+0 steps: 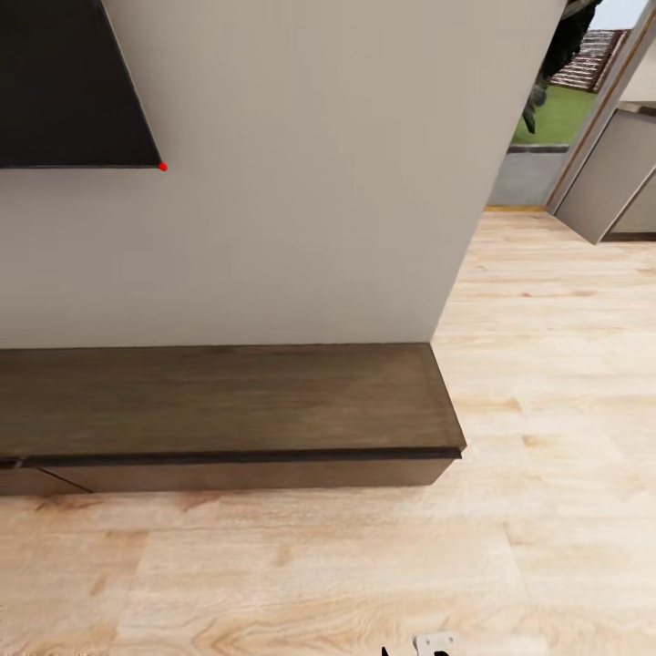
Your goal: Place each of the two pumpkins and all three candles from the living room inside a cabinet in the living room (use any cabinet), then make sure every cabinet is closed, and position the cauldron so it is next to a table in the living room.
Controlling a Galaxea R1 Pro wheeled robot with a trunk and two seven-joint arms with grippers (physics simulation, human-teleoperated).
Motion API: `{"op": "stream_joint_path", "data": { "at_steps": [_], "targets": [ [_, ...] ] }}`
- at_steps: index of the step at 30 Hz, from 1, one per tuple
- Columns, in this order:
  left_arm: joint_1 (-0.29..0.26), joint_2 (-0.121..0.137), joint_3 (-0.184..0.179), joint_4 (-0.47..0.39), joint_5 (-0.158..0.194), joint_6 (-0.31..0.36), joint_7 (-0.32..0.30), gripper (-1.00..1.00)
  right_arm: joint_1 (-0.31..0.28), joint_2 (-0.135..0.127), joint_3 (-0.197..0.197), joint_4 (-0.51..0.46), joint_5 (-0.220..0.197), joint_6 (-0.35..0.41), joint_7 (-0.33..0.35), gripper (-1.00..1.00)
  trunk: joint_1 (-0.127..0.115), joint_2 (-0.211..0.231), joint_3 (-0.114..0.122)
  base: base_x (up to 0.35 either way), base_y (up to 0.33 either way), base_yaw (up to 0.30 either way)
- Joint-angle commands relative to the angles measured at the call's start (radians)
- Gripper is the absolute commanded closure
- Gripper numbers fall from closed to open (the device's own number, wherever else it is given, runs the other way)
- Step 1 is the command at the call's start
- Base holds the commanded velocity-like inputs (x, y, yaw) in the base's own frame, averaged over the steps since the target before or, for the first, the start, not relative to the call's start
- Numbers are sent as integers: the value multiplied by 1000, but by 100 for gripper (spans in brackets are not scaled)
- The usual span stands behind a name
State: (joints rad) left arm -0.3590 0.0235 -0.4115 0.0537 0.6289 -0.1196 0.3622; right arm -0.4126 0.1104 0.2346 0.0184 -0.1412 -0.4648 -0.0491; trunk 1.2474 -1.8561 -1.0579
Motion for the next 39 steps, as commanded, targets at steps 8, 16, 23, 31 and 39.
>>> {"op": "stream_joint_path", "data": {
  "at_steps": [8,16,23,31,39],
  "targets": [
    [0,0,0,0,0,0,0,-100,0,0,0,0,0,0,0,-100,0,0,13,0,0,122],
    [0,0,0,0,0,0,0,-100,0,0,0,0,0,0,0,-100,0,0,25,0,0,122],
    [0,1,0,0,0,0,1,-100,0,0,0,0,0,0,0,-100,0,0,36,0,0,122],
    [0,0,0,0,0,0,0,-100,0,0,0,0,0,0,0,-100,0,0,49,0,0,122],
    [0,1,0,0,0,0,0,-100,0,0,0,0,0,0,0,-100,0,0,61,0,0,122]
  ]
}}
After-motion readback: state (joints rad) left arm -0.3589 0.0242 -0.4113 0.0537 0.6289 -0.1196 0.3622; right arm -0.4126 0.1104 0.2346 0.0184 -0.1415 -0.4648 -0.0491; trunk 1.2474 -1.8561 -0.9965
